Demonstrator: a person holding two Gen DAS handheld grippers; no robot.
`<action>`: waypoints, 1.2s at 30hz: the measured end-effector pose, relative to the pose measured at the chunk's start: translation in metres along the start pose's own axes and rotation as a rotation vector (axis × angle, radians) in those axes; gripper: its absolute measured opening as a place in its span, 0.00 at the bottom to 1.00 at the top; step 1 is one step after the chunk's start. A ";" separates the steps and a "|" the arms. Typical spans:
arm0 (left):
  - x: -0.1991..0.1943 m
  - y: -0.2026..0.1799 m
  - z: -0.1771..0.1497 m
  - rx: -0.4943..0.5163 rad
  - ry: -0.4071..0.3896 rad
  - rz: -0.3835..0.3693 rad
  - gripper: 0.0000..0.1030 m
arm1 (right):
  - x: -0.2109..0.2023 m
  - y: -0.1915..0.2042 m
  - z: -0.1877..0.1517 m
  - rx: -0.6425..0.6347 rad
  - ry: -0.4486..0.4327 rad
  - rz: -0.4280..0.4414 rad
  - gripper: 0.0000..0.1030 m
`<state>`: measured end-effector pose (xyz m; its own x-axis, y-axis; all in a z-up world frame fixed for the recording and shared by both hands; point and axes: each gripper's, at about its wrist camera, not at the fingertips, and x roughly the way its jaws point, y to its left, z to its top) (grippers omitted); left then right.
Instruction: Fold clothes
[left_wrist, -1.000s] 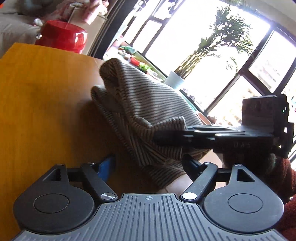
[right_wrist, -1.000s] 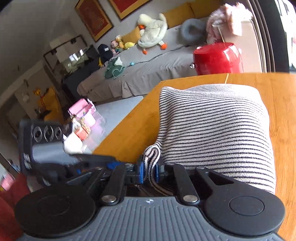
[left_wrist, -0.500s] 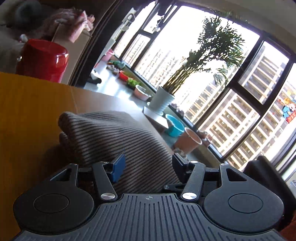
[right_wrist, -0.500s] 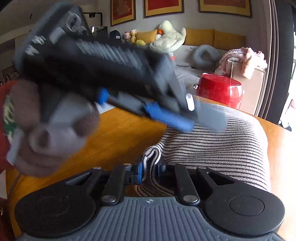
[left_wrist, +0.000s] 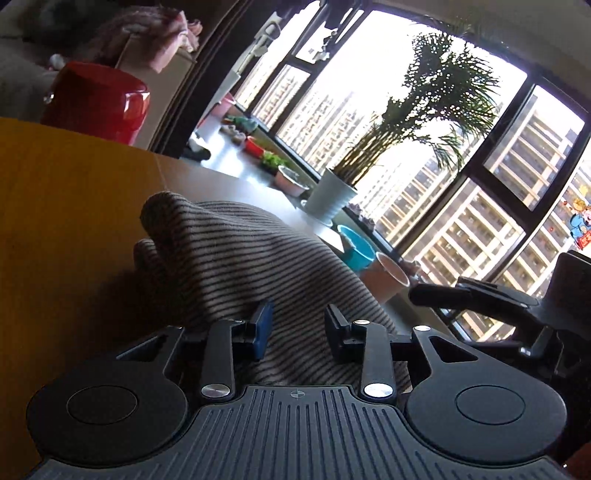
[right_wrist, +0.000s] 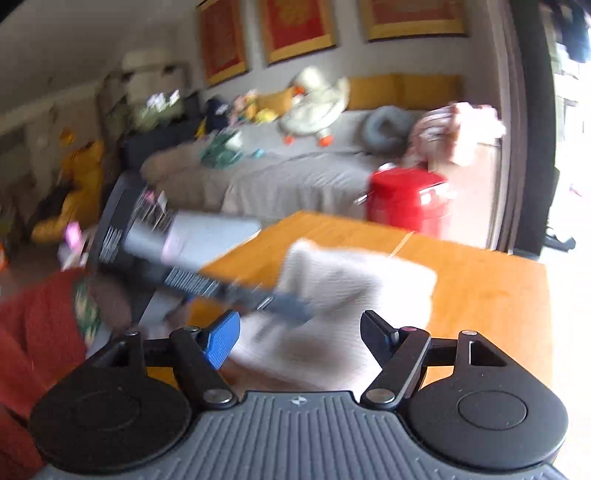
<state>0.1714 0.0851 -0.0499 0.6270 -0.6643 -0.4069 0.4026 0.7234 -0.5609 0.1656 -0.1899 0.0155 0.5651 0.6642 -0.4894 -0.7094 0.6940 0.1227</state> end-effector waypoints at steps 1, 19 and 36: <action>-0.001 0.000 -0.002 0.002 -0.007 -0.001 0.34 | -0.001 -0.006 0.005 0.017 -0.008 -0.017 0.64; -0.002 0.008 -0.010 -0.003 -0.045 -0.025 0.36 | 0.146 -0.003 0.057 -0.166 0.279 0.011 0.43; 0.000 0.007 -0.009 0.000 -0.044 -0.039 0.37 | 0.134 -0.043 0.041 -0.013 0.235 -0.104 0.41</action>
<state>0.1681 0.0889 -0.0607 0.6398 -0.6828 -0.3528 0.4271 0.6975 -0.5754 0.2891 -0.1193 -0.0195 0.5230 0.5051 -0.6866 -0.6585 0.7509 0.0508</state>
